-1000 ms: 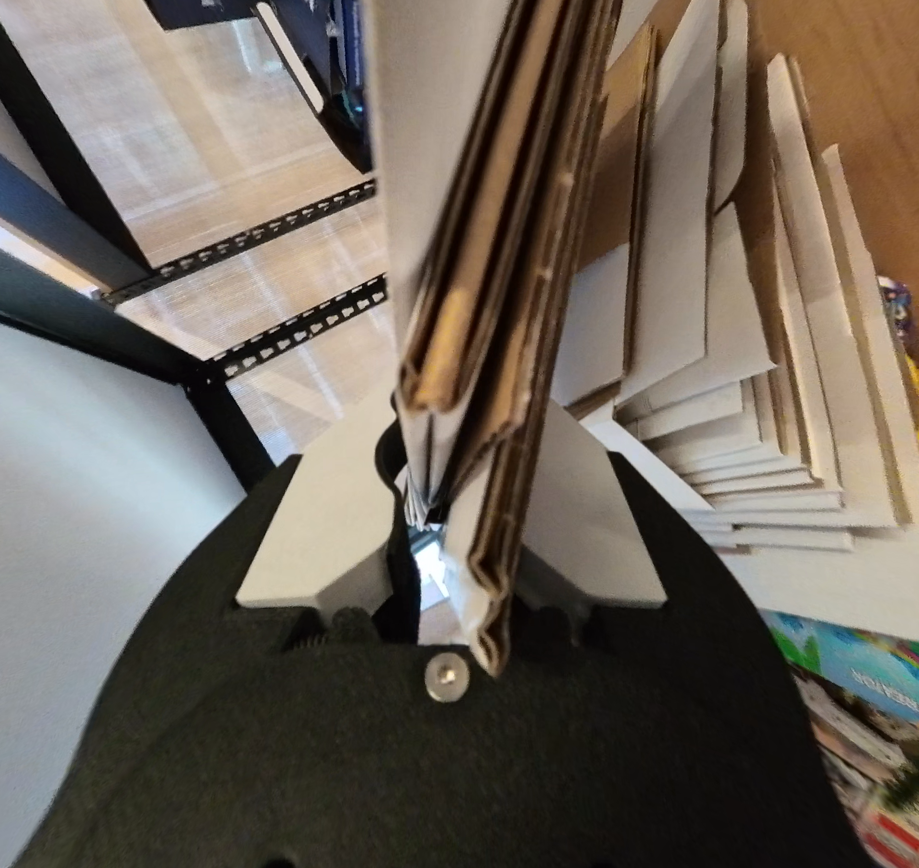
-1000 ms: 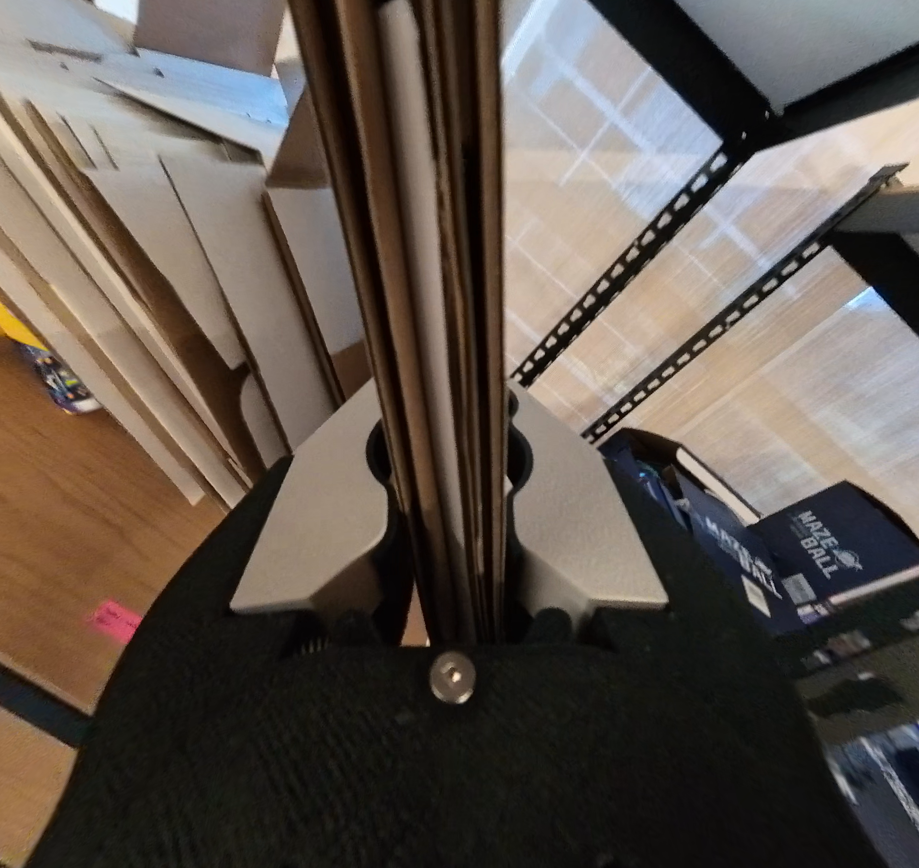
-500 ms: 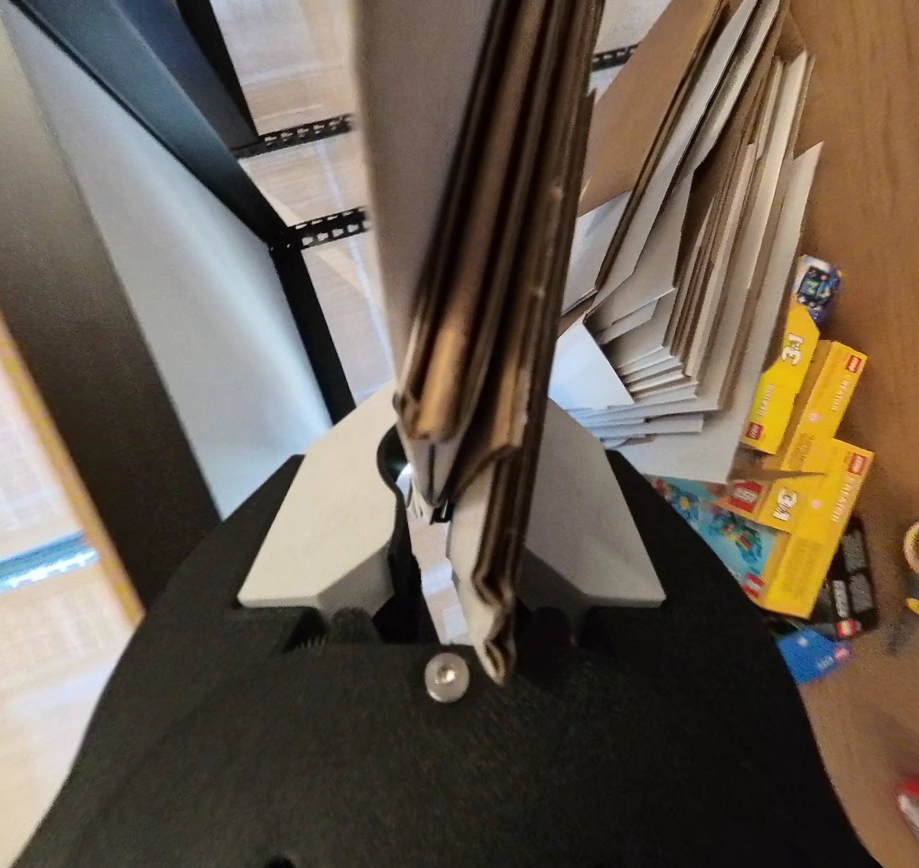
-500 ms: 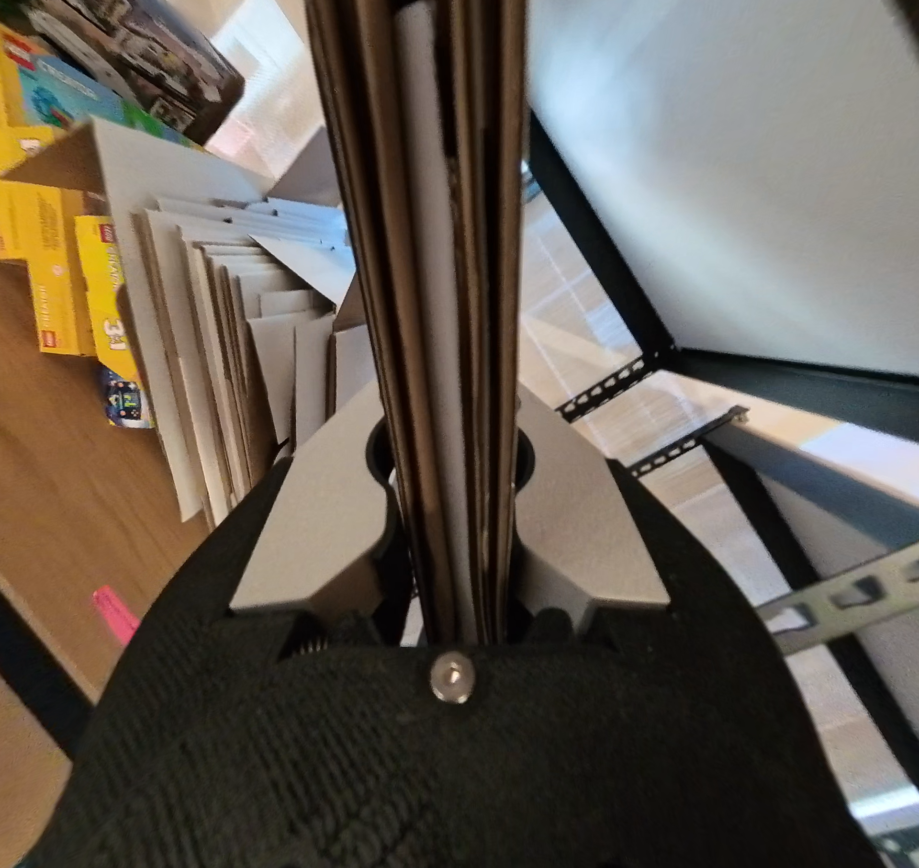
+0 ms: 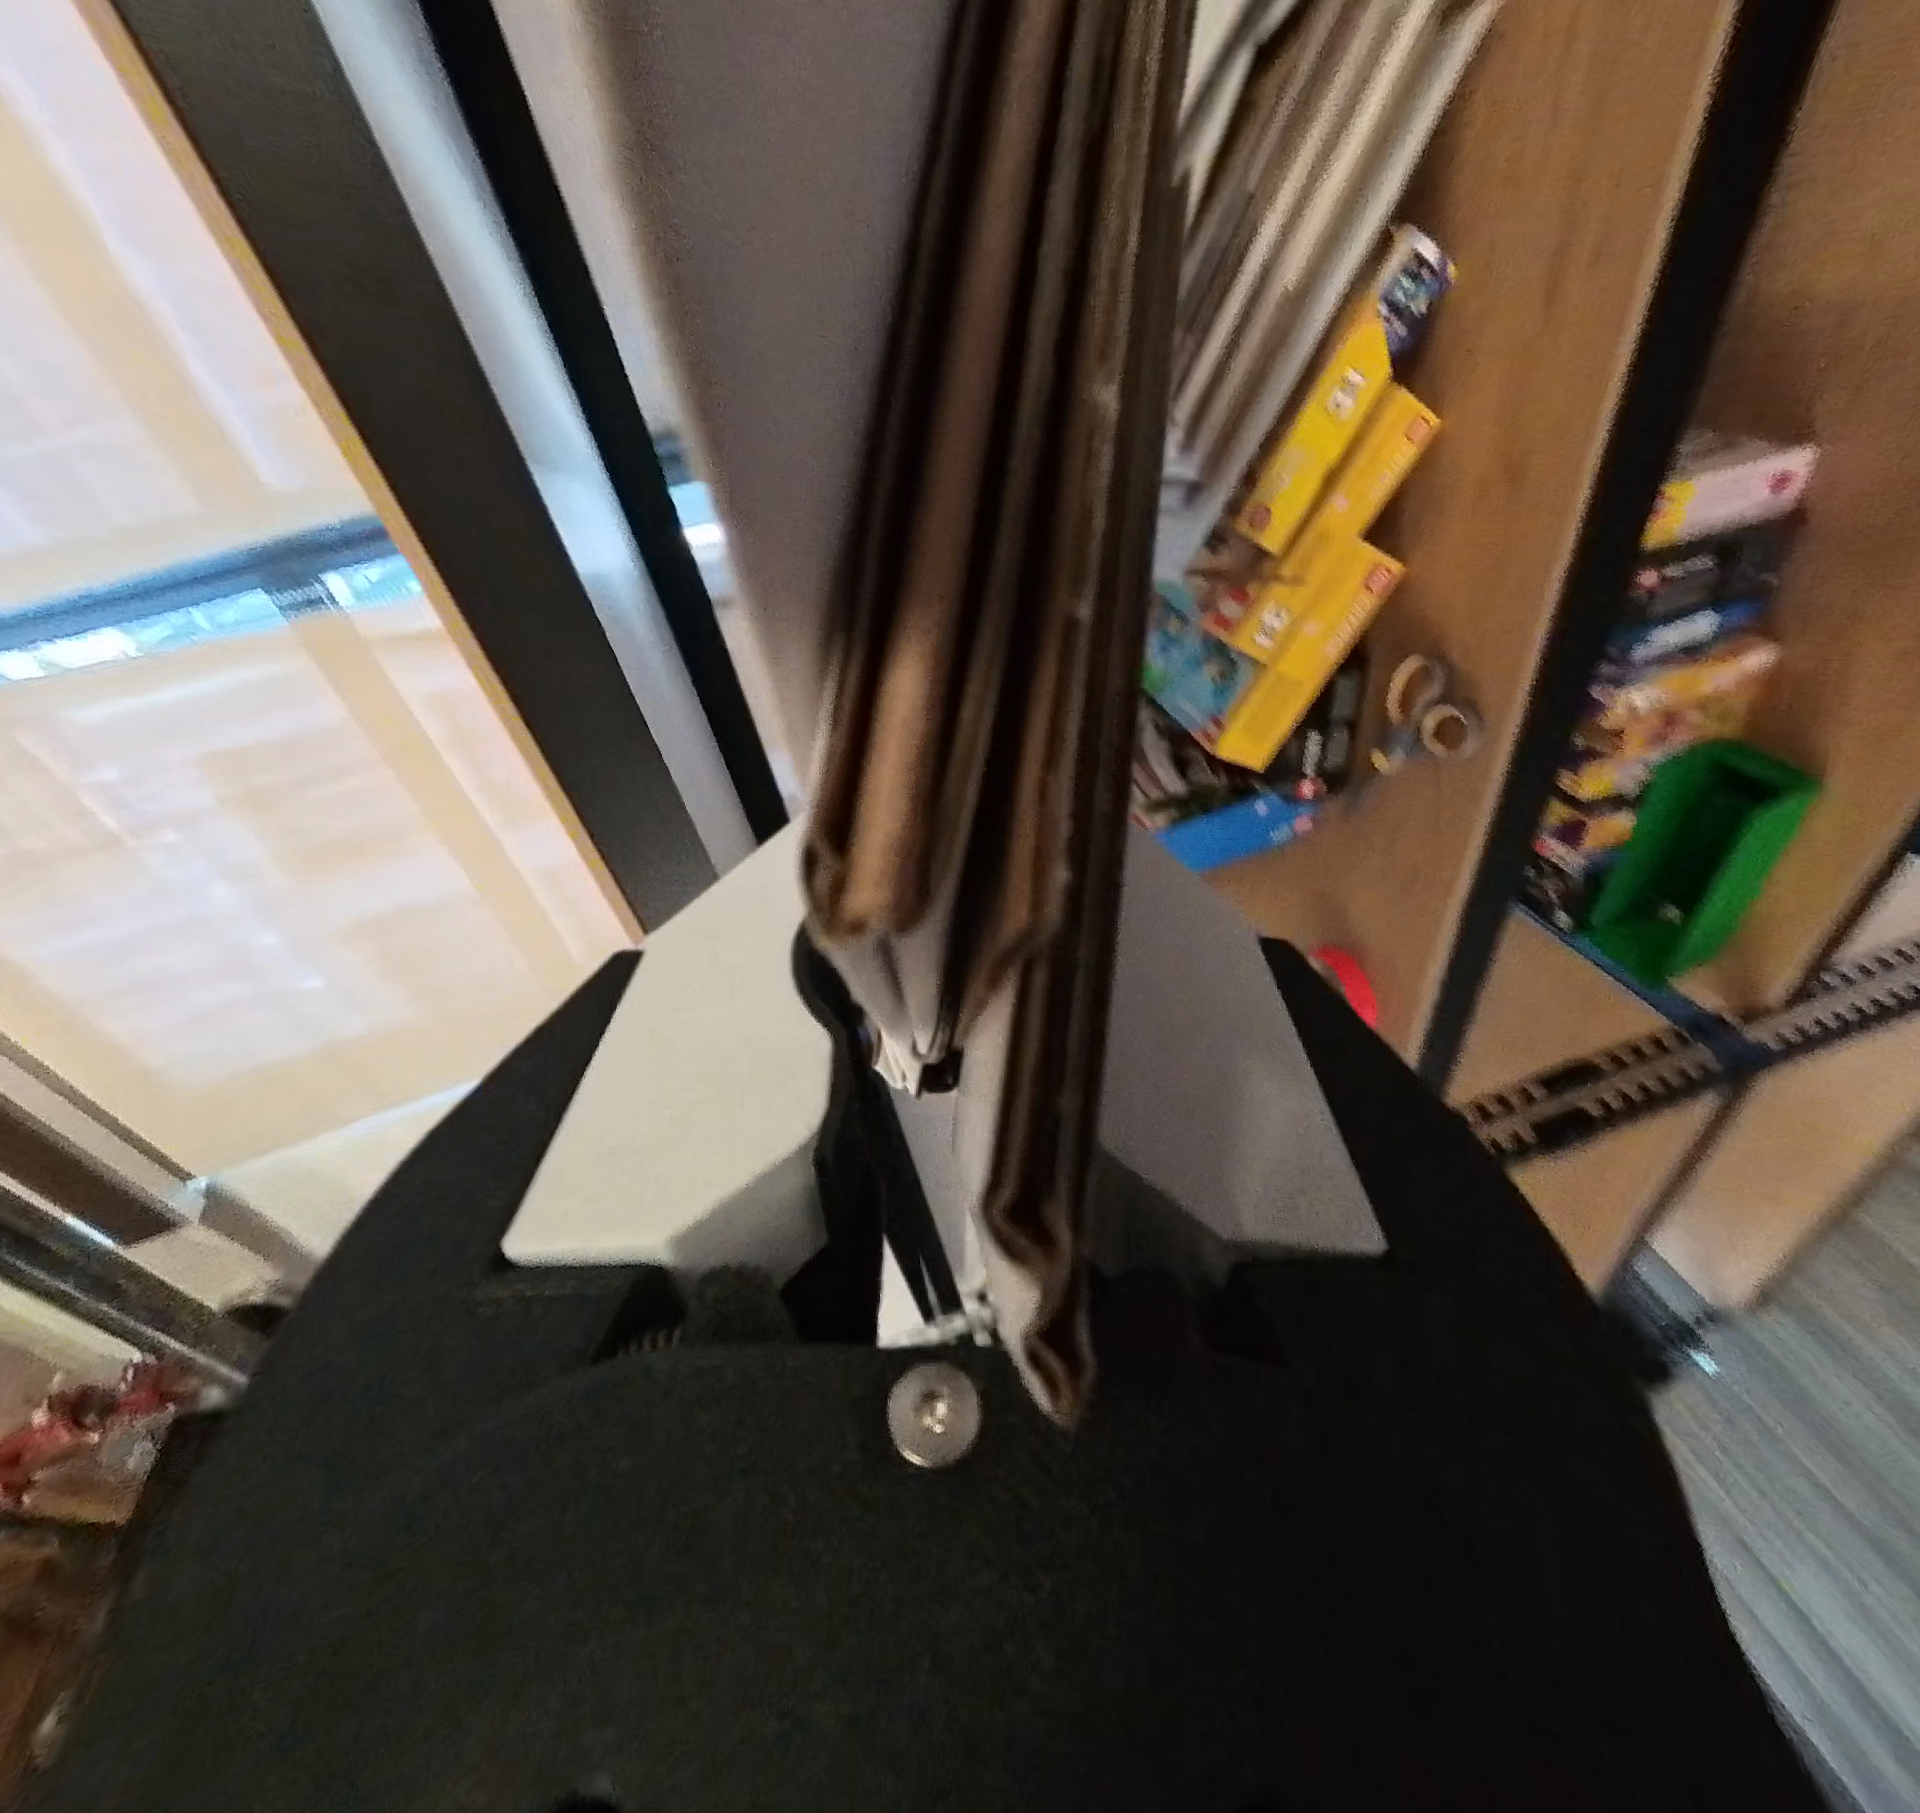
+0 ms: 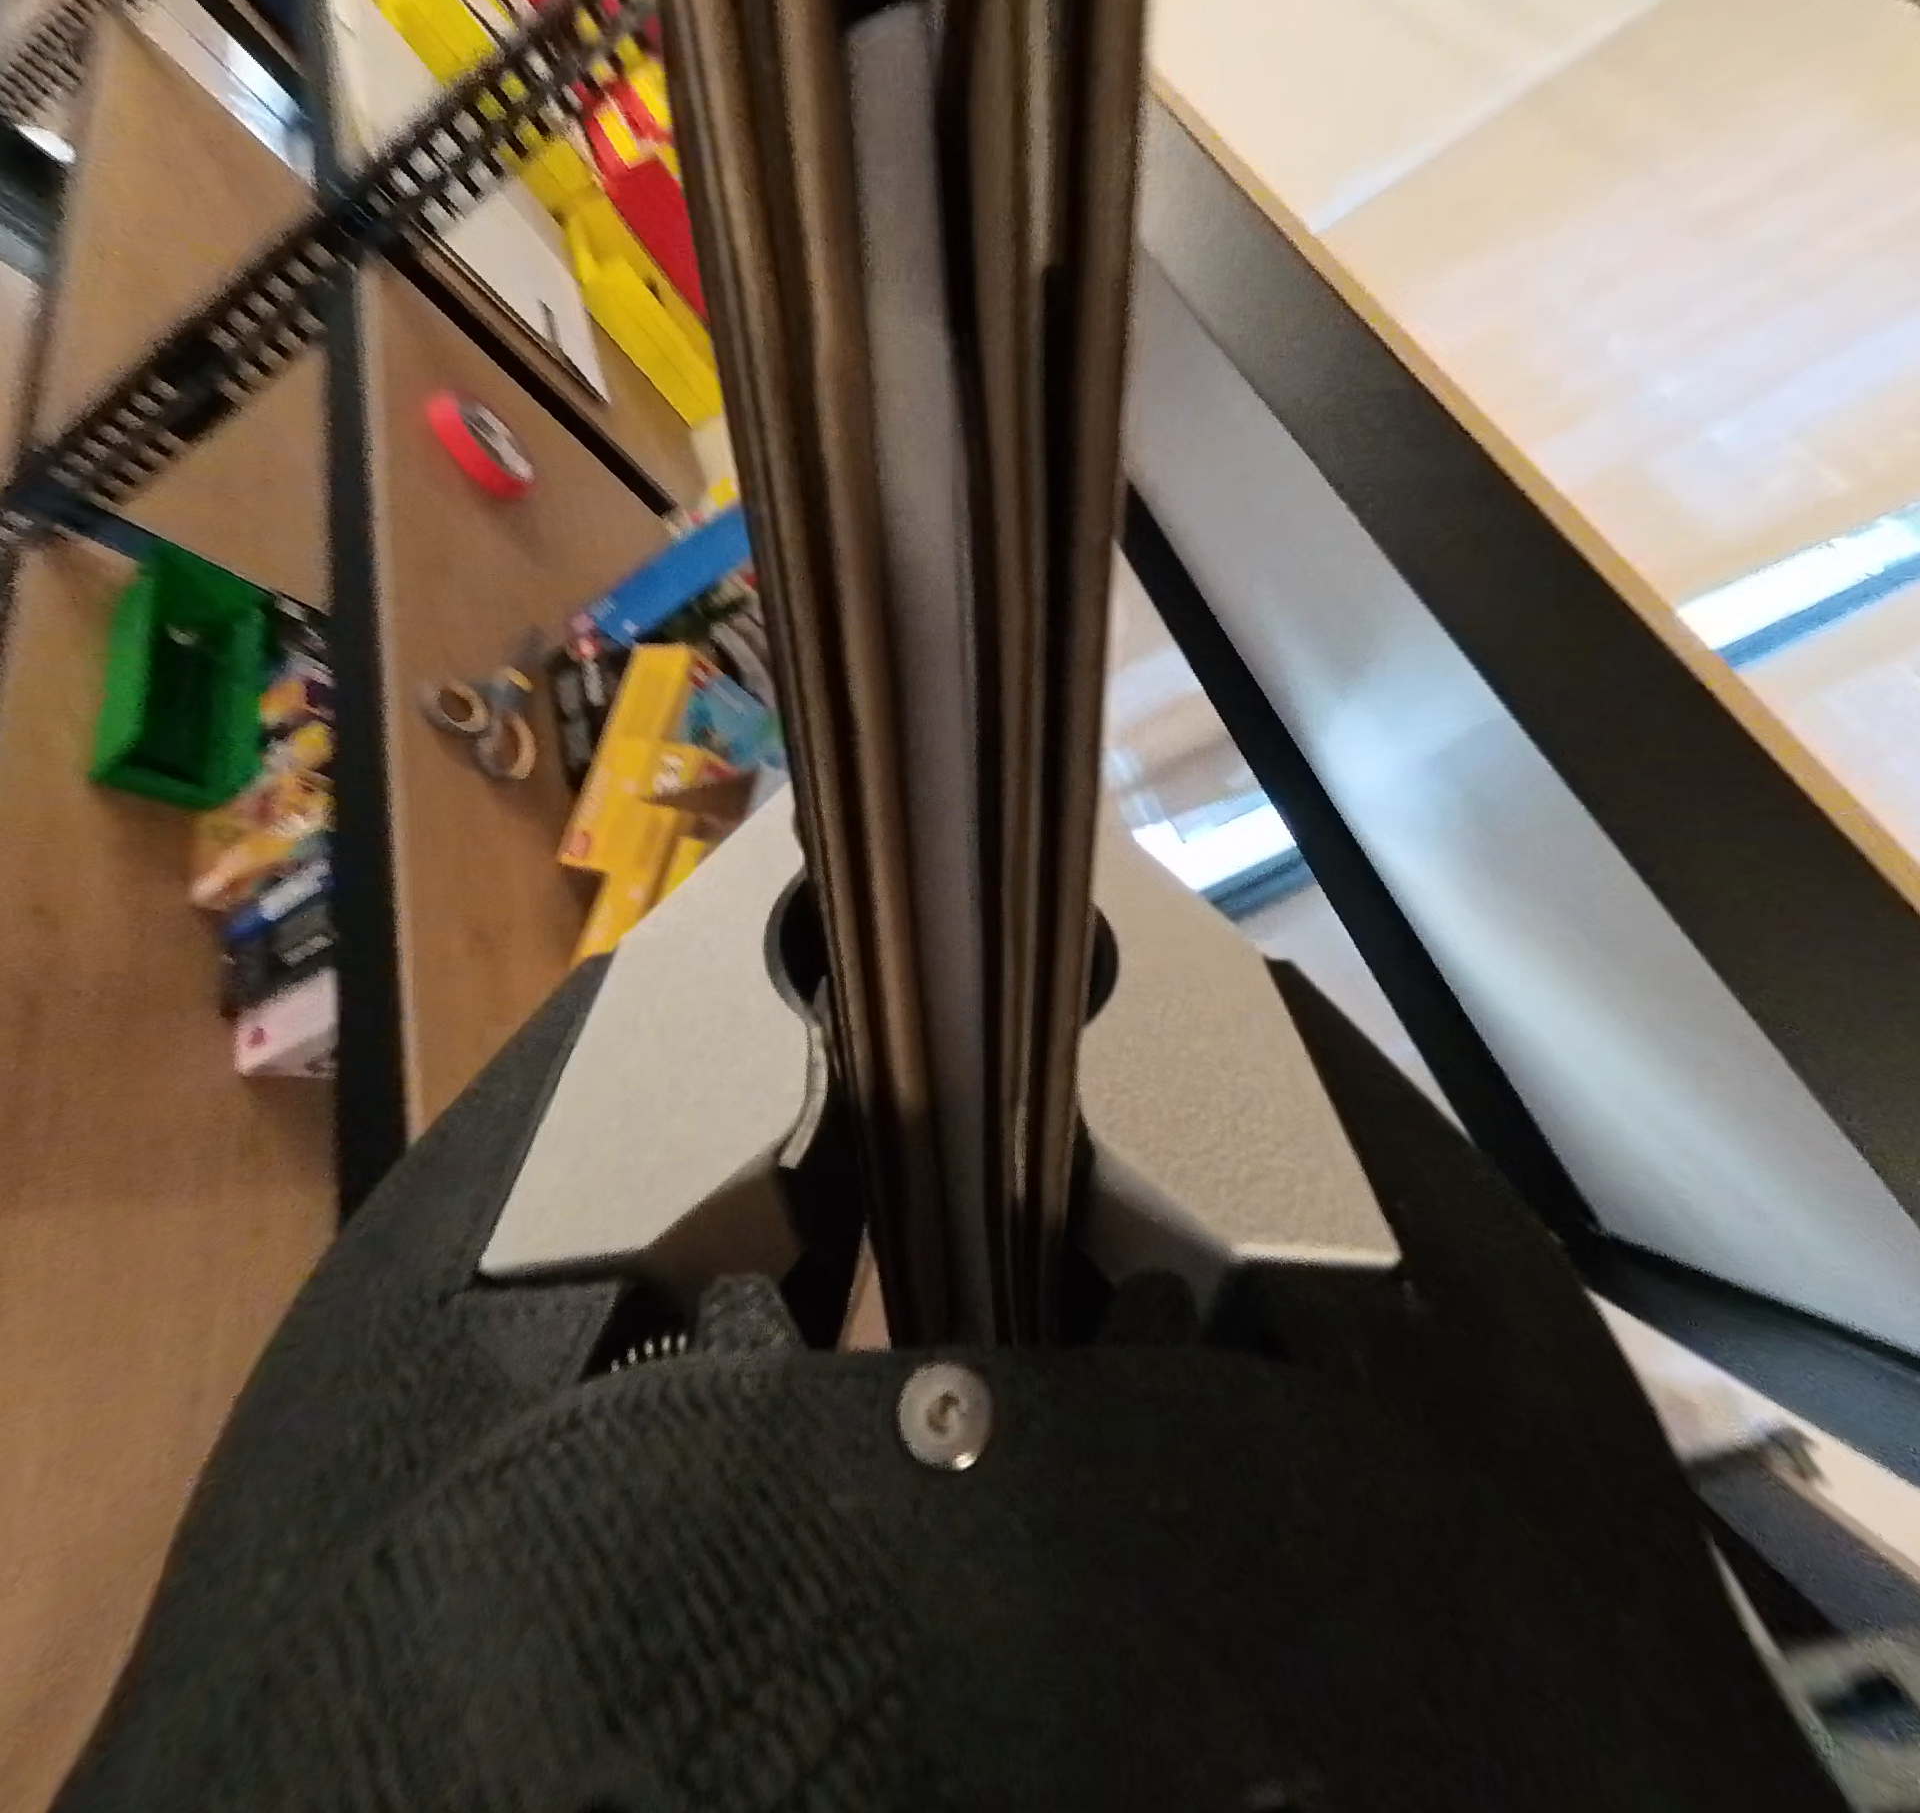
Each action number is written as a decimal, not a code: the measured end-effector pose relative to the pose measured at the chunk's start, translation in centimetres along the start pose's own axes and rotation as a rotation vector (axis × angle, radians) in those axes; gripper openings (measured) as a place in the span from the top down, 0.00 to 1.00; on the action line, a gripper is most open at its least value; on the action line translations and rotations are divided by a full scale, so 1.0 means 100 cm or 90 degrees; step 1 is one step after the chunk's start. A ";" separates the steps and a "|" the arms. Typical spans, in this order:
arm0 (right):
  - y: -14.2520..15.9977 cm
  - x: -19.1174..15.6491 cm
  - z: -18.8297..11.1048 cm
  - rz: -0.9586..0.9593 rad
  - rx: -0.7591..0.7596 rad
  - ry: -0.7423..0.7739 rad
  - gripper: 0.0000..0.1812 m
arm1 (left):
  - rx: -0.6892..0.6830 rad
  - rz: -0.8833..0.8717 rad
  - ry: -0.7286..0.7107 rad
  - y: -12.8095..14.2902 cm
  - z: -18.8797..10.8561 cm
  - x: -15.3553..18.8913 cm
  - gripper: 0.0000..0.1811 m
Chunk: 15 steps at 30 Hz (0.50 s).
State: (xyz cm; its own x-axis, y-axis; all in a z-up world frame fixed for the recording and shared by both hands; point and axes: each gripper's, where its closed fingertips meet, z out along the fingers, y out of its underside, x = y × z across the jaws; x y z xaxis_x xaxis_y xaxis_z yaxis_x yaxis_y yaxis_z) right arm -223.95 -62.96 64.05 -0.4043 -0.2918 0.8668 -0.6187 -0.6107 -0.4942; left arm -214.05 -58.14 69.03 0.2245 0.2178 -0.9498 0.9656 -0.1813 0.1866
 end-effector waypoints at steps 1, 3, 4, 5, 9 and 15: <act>-0.011 -0.007 0.002 0.010 0.017 -0.016 0.80 | -0.020 -0.006 0.015 0.007 -0.011 0.004 0.84; -0.035 -0.022 0.010 0.030 0.053 -0.045 0.80 | -0.061 -0.022 0.040 0.023 -0.033 0.011 0.84; -0.047 -0.030 0.015 0.037 0.072 -0.057 0.81 | -0.082 -0.027 0.049 0.032 -0.043 0.015 0.83; -0.060 -0.039 0.021 0.041 0.092 -0.067 0.80 | -0.103 -0.030 0.056 0.042 -0.054 0.020 0.83; -0.120 -0.078 0.058 0.046 0.162 -0.108 0.81 | -0.181 -0.038 0.075 0.098 -0.093 0.043 0.83; -0.247 -0.152 0.154 0.042 0.257 -0.178 0.80 | -0.287 -0.085 0.097 0.239 -0.155 0.084 0.83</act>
State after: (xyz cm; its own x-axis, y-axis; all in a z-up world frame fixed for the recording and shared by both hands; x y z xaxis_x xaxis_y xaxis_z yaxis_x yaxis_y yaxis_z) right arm -192.13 -54.71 64.08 -0.2041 -0.4924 0.8461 -0.2654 -0.8041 -0.5320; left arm -187.03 -45.78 69.45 0.0789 0.3544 -0.9318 0.9403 0.2840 0.1876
